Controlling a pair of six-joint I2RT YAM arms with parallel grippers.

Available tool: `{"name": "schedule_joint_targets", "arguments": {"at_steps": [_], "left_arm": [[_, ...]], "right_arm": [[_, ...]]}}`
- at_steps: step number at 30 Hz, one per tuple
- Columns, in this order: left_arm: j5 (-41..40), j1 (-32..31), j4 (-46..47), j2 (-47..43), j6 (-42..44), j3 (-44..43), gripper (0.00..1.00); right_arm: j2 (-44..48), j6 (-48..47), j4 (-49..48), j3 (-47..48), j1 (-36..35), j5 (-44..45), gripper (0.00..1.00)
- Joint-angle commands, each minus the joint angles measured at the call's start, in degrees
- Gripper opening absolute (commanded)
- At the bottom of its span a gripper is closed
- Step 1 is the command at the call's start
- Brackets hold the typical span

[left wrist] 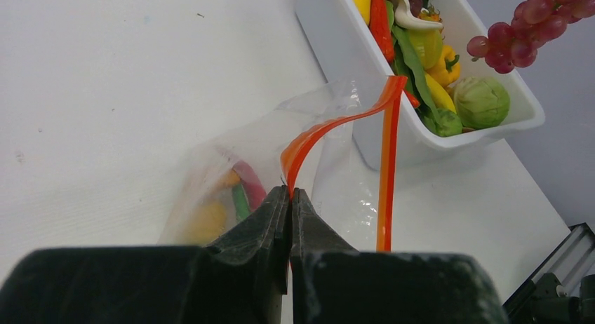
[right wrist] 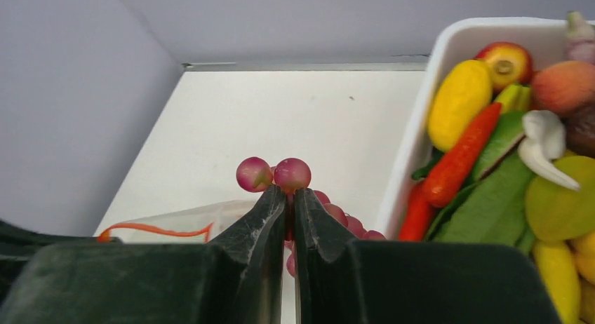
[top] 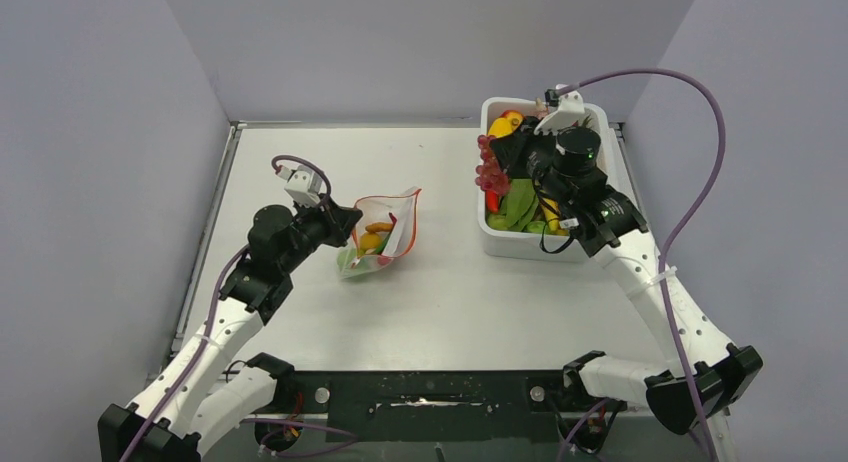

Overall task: Place the food in the zip-top bag and seal the zipper
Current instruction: Pick up the fake fruit from the bin, then place the fake fruit in the zipper food storage bag.

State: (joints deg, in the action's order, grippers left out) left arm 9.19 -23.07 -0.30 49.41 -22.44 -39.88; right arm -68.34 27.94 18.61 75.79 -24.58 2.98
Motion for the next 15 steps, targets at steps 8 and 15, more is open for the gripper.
{"name": "schedule_joint_targets", "arguments": {"at_steps": [8,15], "left_arm": [[0.39,0.39,3.54,1.39,-2.97,-3.37,0.0],[0.96,0.39,3.72,2.12,-4.69,-3.68,0.0]], "right_arm": [[-0.45,4.79,-18.35,-1.49,-11.48,-3.8,0.0],[-4.19,7.72,-27.29,-4.85,-18.12,-0.87,0.0]]}}
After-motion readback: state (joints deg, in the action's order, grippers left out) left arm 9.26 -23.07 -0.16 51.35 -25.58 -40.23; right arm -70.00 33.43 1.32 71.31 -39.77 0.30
